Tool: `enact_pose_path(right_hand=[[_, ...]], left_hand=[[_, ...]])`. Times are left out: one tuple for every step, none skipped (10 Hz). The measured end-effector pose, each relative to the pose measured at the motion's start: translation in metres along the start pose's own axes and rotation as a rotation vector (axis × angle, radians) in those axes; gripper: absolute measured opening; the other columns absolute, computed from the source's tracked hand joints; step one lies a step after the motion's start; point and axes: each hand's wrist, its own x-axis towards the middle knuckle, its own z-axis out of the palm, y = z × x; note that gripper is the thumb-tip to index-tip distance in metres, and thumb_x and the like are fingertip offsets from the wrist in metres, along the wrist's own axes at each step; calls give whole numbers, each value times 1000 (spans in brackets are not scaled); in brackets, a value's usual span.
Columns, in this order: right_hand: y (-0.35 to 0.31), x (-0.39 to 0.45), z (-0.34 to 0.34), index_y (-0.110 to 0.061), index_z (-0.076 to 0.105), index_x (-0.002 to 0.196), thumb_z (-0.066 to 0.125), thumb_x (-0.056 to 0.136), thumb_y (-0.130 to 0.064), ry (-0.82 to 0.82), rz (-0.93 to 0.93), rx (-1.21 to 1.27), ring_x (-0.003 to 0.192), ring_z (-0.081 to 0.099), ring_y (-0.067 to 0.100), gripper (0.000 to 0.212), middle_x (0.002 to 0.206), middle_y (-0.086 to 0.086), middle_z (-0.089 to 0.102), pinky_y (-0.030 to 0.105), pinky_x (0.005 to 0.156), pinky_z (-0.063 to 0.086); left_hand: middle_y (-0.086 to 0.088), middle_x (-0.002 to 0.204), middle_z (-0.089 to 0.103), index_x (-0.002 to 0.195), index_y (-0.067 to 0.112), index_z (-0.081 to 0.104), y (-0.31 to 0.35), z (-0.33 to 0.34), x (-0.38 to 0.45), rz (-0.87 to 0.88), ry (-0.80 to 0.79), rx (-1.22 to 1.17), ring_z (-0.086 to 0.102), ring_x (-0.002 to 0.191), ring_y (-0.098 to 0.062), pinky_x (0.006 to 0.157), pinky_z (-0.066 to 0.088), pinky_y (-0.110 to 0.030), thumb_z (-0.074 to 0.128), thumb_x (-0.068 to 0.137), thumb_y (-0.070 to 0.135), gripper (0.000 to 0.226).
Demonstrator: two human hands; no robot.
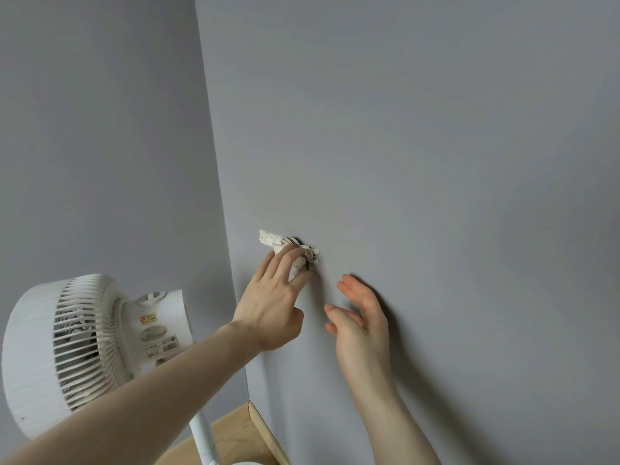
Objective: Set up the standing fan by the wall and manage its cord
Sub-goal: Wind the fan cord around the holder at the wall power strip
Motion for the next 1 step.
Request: enact_pose_path(right_hand=[[0,2,0,-35,60,127,59,92,-4,-11,-12,17,74,62,-5,47,90,-40,66,37,89,56]], left_hand=[[-8,155,34,136,19,56,-4,-6,-6,2,18,-43,26,150,-32,123,20,-49,53,63,15,74]])
